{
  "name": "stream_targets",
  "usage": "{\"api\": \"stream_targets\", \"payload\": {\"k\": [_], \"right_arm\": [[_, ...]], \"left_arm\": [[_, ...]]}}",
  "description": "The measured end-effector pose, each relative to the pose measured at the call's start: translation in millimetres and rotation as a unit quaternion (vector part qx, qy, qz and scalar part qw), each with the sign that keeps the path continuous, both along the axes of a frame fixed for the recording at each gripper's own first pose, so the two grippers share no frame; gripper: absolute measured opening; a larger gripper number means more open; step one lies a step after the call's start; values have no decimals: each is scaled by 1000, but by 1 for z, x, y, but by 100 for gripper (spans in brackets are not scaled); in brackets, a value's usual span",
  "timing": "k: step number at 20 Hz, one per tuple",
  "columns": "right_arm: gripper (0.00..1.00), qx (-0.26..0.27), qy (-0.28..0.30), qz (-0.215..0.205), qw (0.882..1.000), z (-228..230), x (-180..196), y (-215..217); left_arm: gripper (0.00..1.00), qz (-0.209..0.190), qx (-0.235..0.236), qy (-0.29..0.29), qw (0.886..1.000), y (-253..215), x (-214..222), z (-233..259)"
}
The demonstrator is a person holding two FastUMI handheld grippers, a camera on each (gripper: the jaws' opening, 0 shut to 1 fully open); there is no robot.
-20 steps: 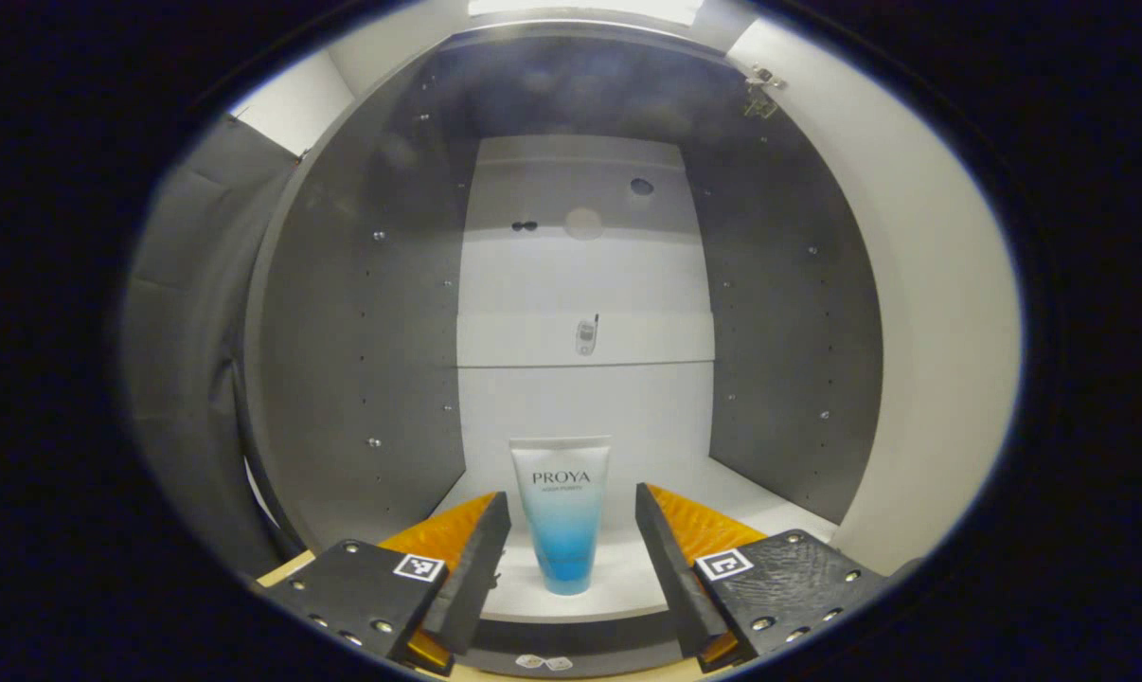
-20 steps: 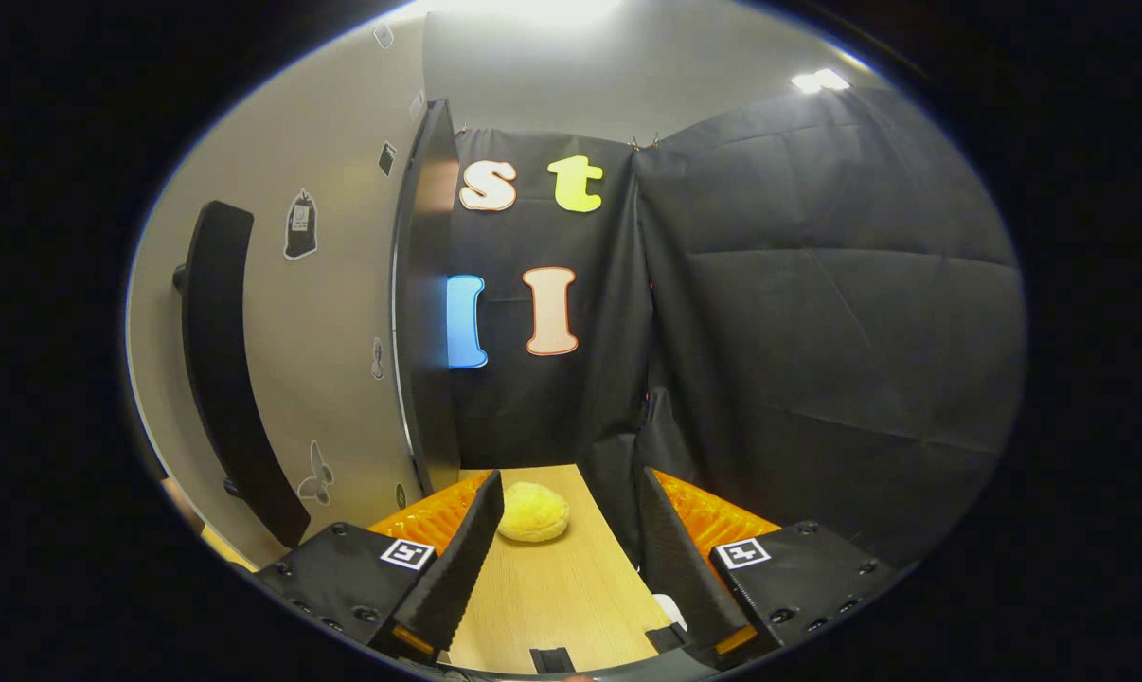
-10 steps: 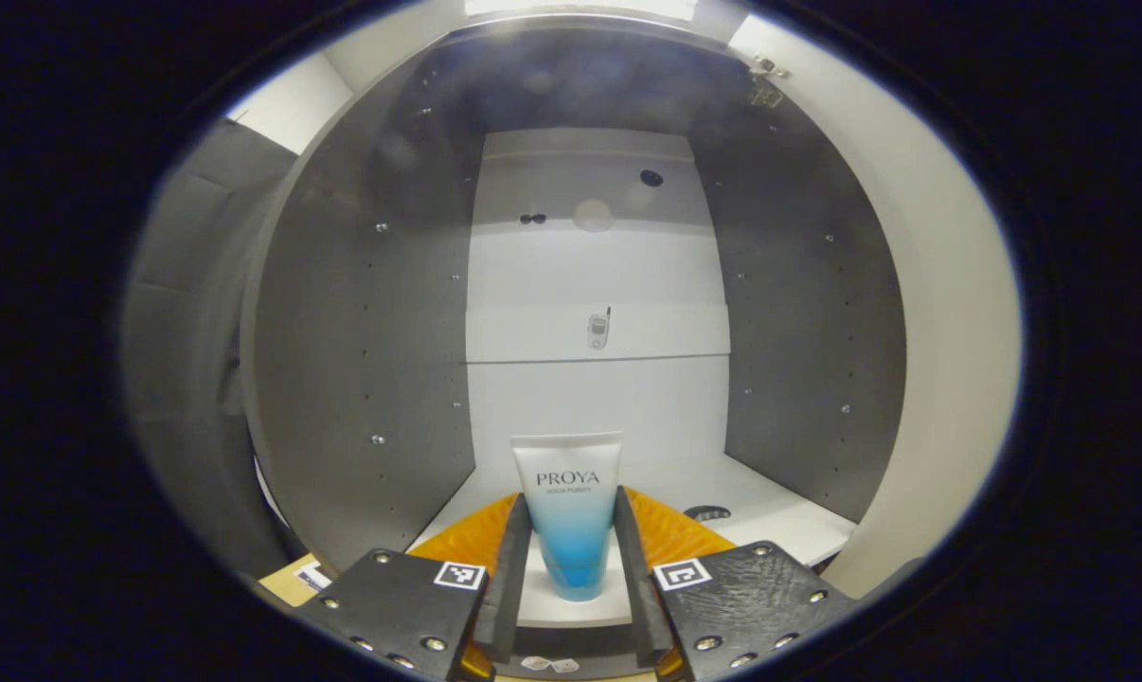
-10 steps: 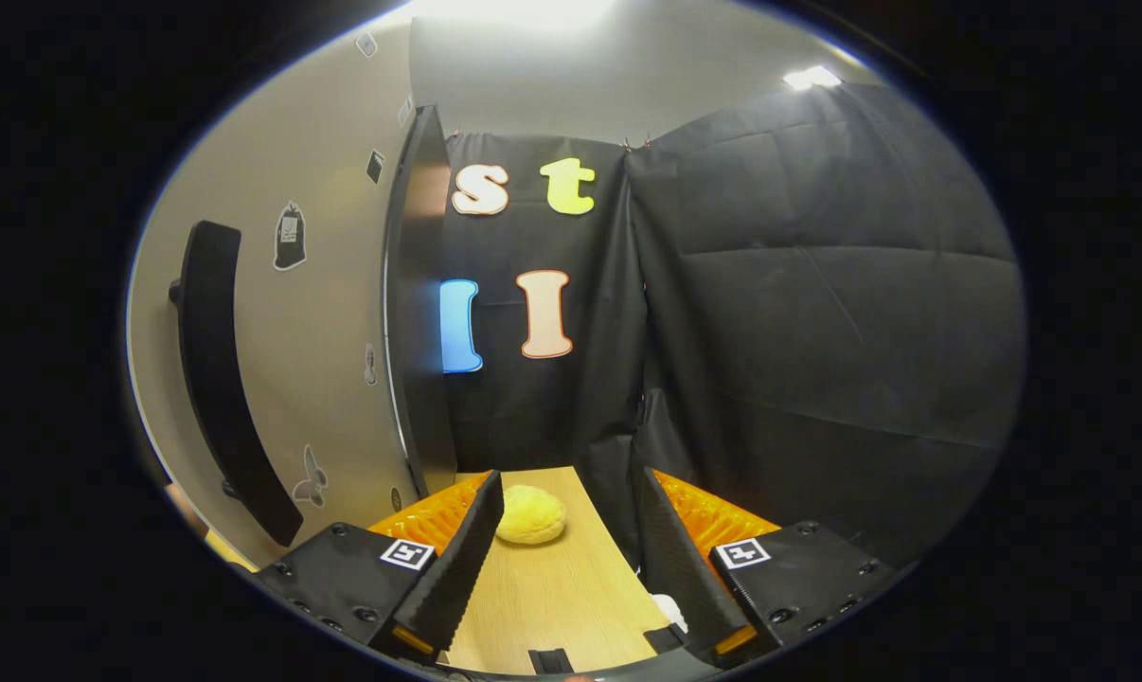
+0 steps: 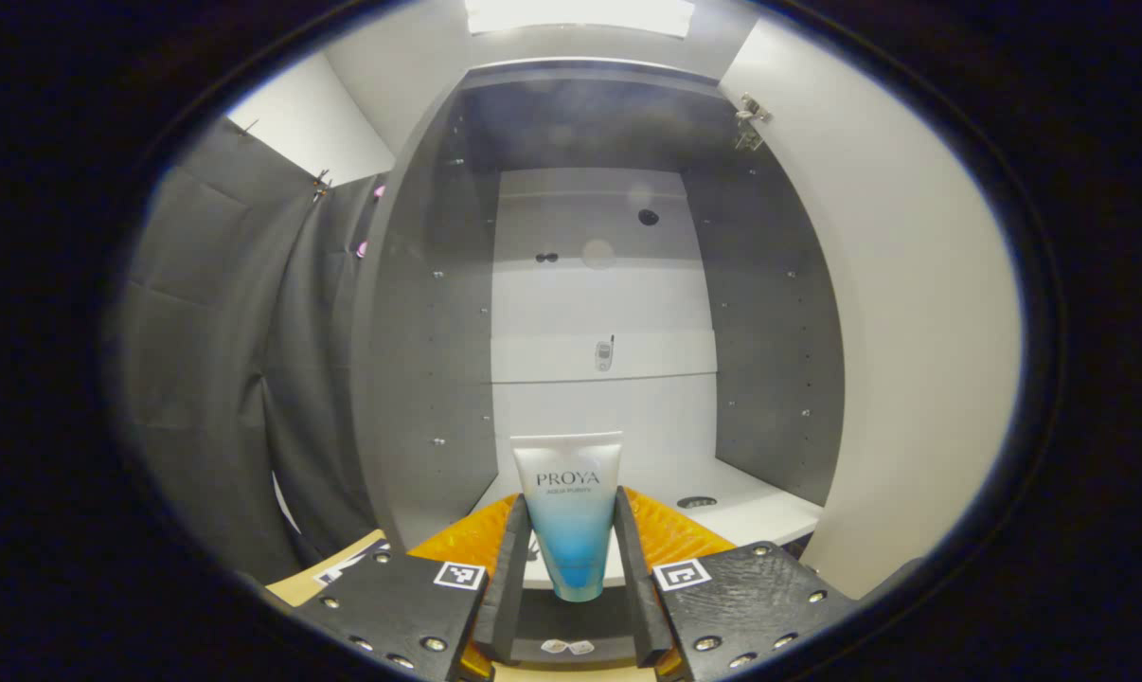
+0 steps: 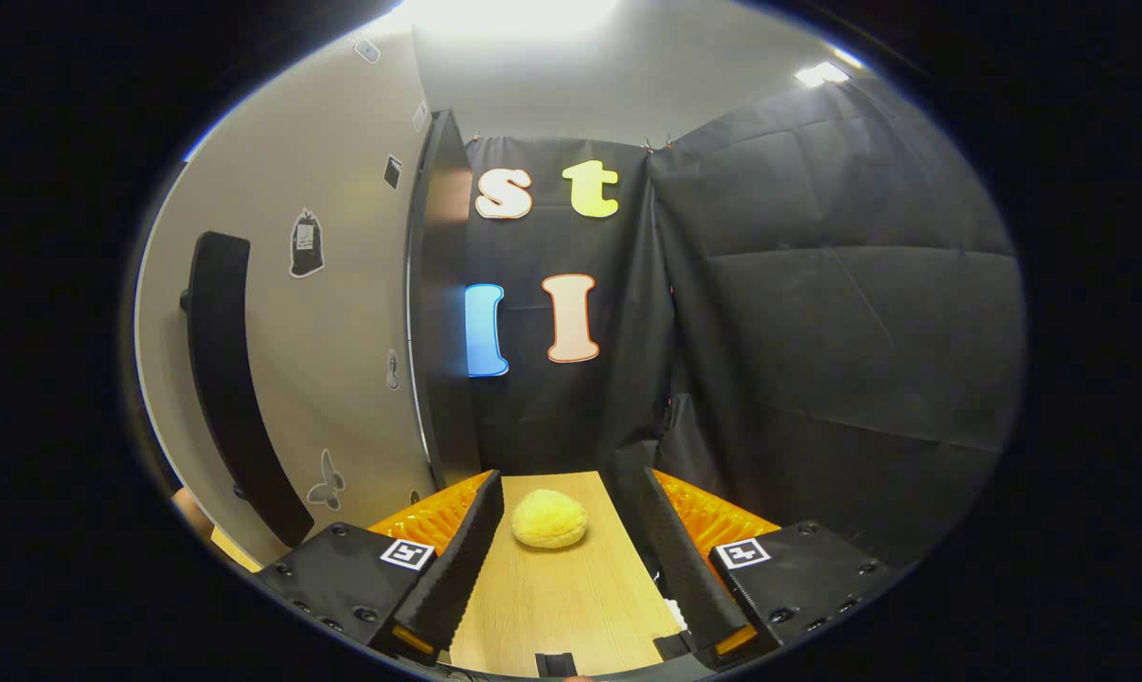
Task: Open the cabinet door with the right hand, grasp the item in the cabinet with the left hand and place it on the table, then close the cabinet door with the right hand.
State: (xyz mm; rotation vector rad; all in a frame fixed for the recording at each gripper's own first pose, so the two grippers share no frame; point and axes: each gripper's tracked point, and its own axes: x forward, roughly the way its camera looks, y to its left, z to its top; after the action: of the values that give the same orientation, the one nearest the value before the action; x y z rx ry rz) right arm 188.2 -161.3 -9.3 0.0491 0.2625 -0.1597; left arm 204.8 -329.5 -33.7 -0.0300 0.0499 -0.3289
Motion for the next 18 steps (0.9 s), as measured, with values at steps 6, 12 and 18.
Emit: {"api": "stream_targets", "payload": {"k": [6, 12, 18], "right_arm": [[89, 9, -6, 24, 1000, 3, -6, 1], [92, 28, -12, 25, 999, 3, -16, -3], [89, 40, -18, 16, 999, 6, -25, -3]], "left_arm": [[49, 21, 8, 4, 1000, 38, -59, -25], [49, 30, 22, 14, 999, 70, -109, -71], [51, 41, 17, 41, 998, 98, -144, -127]]}}
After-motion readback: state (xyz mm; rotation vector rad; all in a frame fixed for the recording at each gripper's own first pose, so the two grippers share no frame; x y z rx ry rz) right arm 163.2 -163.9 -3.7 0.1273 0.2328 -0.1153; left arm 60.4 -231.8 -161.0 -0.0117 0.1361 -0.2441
